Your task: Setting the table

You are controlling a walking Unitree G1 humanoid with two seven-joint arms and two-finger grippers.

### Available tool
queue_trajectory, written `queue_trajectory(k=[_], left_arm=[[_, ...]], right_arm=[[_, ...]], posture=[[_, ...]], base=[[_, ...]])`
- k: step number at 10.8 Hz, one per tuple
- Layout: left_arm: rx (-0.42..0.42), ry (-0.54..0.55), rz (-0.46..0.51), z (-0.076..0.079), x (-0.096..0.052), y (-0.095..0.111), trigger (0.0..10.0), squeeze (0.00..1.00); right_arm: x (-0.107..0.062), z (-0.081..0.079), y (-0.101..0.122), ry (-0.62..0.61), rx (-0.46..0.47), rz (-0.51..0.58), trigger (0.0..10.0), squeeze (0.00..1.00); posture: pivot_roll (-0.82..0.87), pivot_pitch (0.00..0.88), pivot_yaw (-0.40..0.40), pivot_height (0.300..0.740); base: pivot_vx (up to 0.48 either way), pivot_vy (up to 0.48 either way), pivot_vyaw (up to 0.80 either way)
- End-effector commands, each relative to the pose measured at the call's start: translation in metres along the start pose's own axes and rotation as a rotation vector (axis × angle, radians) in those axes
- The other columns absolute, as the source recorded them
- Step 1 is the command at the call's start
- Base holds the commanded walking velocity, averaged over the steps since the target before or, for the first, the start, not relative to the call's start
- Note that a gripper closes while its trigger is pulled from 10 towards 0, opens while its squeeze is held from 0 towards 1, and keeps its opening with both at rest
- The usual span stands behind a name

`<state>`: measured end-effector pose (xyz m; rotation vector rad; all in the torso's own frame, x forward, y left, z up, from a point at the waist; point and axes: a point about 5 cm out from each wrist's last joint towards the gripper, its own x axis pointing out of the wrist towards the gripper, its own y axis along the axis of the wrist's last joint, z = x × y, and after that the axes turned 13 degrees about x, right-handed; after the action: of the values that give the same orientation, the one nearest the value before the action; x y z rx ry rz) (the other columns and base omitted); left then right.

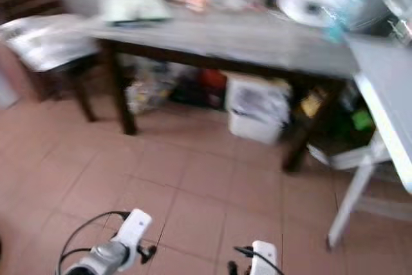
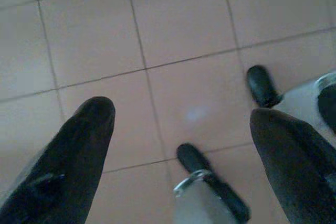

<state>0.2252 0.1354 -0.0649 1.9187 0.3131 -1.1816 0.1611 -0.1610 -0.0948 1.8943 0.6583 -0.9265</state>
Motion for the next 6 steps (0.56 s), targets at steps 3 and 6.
queue_trajectory(k=[3,6], left_arm=[[0.019,-0.010,0.006,0.0041,0.0010,0.0035,10.0,0.00],[-0.024,-0.010,0.034,0.0026,0.0010,0.0073,10.0,0.00]], right_arm=[[-0.0002,0.0027,0.0032,-0.009,-0.012,0.010,10.0,0.00],[0.0001,0.0008,0.0046,-0.001,-0.009,0.027,10.0,0.00]], posture=[[0.00,0.049,0.001,0.740],[0.01,0.056,-0.004,0.740]], base=[[0.000,0.000,-0.77],[0.000,0.000,-0.25]])
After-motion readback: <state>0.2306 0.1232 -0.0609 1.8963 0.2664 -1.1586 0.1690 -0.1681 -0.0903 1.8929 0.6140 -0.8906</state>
